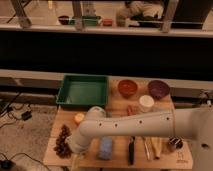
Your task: Place grapes in metal cup
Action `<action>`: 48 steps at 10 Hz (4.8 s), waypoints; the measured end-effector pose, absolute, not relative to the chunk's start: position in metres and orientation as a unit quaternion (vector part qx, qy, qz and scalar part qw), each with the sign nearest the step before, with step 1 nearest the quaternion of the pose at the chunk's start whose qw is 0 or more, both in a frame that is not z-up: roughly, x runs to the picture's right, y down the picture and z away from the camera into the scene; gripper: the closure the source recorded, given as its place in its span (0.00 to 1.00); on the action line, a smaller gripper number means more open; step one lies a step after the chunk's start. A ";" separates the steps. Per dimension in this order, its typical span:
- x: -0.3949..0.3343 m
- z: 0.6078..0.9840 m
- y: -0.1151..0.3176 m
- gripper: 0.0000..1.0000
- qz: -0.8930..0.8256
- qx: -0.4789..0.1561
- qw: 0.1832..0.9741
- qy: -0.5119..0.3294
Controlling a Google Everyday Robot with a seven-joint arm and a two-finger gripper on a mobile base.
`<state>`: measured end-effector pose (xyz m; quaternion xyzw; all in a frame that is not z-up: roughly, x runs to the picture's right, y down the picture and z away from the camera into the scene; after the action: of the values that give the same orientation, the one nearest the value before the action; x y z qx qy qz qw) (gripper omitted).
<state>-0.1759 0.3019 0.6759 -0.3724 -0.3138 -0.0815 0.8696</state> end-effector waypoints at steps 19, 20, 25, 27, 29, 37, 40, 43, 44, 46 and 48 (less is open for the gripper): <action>-0.240 0.710 0.301 0.61 -0.121 -0.377 0.856 -0.333; -0.241 0.711 0.302 0.72 -0.123 -0.378 0.855 -0.333; -0.239 0.714 0.307 1.00 -0.124 -0.381 0.855 -0.330; -0.234 0.713 0.307 1.00 -0.123 -0.381 0.854 -0.331; -0.232 0.709 0.305 1.00 -0.124 -0.380 0.854 -0.335; -0.234 0.692 0.292 1.00 -0.135 -0.367 0.851 -0.350; -0.230 0.681 0.281 1.00 -0.140 -0.361 0.852 -0.354; -0.229 0.677 0.279 1.00 -0.146 -0.359 0.851 -0.355; -0.230 0.676 0.278 1.00 -0.148 -0.358 0.851 -0.355; -0.231 0.667 0.271 1.00 -0.151 -0.355 0.849 -0.360; -0.229 0.649 0.258 1.00 -0.154 -0.351 0.846 -0.370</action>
<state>-0.2291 0.2580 0.6491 -0.3511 -0.3700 -0.1537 0.8463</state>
